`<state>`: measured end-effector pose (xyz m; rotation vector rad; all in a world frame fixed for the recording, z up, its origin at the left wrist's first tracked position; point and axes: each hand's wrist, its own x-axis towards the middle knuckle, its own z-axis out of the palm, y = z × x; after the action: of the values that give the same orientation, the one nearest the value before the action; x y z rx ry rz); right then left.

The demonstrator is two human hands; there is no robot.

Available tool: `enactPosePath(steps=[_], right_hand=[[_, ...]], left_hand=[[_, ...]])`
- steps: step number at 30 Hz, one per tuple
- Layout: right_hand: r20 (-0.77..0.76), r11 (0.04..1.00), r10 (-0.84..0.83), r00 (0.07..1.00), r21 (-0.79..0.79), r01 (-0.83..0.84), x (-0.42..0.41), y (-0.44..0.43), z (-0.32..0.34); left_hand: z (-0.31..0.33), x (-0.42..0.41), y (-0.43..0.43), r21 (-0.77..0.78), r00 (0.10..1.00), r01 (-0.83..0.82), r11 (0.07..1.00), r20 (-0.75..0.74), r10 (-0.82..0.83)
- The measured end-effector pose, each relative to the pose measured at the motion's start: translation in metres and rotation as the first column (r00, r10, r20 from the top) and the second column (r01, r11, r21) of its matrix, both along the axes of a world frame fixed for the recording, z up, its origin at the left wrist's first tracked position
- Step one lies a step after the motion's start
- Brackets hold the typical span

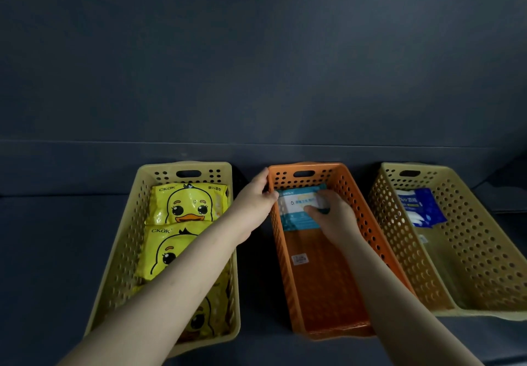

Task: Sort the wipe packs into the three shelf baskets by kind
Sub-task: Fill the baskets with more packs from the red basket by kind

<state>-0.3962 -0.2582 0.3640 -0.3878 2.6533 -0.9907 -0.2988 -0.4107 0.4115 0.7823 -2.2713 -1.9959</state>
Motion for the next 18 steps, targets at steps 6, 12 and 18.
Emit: enactPosePath(steps=[6, 12, 18], right_hand=[[-0.034, 0.998, 0.005, 0.999, -0.059, -0.007, -0.002, 0.001, 0.017], [-0.240, 0.989, 0.144, 0.960, 0.053, -0.135, 0.003, 0.017, 0.063], [-0.364, 0.989, 0.131, 0.922, 0.110, -0.097, 0.061, 0.043, 0.113]], left_hand=[[0.010, 0.001, -0.004, 0.089, 0.996, -0.086, 0.992, 0.041, 0.083], [0.029, 0.011, -0.020, -0.091, 0.996, -0.079, 0.993, 0.026, 0.082], [0.053, 0.056, -0.028, -0.598, 0.989, 0.117, 0.793, -0.006, -0.150]])
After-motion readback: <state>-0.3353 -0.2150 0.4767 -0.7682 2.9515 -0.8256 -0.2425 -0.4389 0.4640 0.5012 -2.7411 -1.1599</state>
